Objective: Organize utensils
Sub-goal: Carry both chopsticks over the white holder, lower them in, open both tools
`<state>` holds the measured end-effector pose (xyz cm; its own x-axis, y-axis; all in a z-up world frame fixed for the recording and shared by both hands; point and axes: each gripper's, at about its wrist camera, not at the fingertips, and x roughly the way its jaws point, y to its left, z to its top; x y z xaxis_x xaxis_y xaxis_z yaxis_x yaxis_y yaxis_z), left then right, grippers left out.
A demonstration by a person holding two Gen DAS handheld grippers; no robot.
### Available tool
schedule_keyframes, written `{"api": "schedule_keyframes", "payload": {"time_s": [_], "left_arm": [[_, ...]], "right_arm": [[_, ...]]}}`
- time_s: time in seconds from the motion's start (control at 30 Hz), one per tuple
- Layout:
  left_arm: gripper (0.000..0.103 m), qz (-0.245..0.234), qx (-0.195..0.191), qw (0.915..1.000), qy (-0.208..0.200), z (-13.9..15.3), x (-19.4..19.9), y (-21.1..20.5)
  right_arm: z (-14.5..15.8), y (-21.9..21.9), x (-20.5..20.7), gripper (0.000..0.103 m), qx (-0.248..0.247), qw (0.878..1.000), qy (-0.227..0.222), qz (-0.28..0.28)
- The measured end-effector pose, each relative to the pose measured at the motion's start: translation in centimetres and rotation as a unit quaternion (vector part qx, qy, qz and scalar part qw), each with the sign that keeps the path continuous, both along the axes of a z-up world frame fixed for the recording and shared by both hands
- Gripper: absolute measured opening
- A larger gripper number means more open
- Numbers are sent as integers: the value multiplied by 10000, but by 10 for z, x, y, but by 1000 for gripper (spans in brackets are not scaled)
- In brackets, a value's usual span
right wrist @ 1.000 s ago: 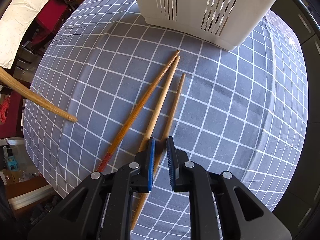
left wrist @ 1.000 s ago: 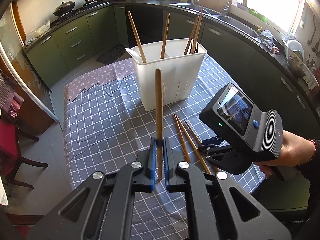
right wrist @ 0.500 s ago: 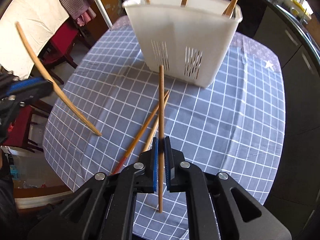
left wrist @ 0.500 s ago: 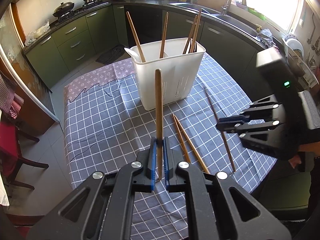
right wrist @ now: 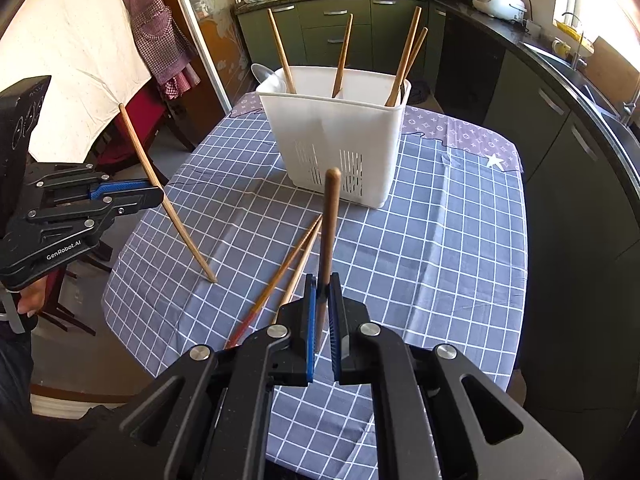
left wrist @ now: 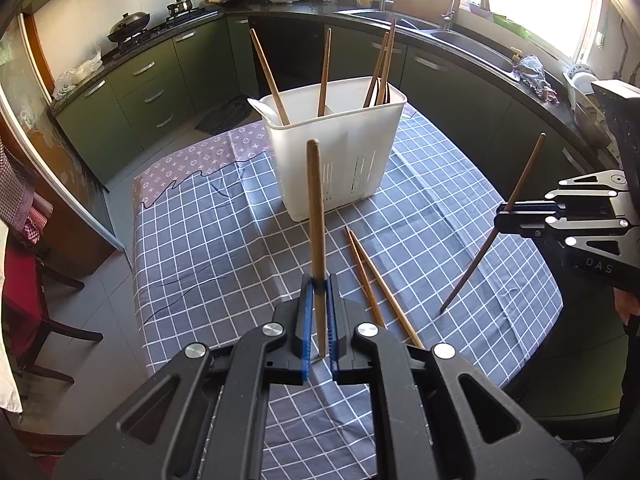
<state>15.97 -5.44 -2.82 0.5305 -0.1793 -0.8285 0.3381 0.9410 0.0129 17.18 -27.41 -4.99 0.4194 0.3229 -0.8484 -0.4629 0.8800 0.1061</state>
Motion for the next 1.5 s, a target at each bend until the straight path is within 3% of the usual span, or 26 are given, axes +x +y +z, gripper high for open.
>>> {"api": "schedule_keyframes", "payload": {"time_s": [0.37,0.63,0.8,1.07,1.17,1.3,1.5], "left_arm": [[7,-21,32,10000,-69,5,-9,-1],[7,-57,-98,9998,-166,26,-10,0],[6,-115,-263,9989,-374,62,-4,-3],[7,-32,-543,9866,-1537,153,25,-22],[7,88,-657,9812,-1813,172,45,-29],[7,308,-604,9823,-1745,162,79,-39],[7,518,-303,9932,-999,102,121,-44]], "right_arm": [[-1,1,-7,7,12,10000,-16,34],[-1,0,-7,7,14,10000,-8,28],[-2,-1,-5,7,28,10000,-1,49],[-3,-9,-2,7,140,9999,27,55],[-3,-12,-1,7,183,9998,34,60],[-3,-15,0,7,239,9997,47,67],[10,-24,1,7,317,9995,-64,-2]]}}
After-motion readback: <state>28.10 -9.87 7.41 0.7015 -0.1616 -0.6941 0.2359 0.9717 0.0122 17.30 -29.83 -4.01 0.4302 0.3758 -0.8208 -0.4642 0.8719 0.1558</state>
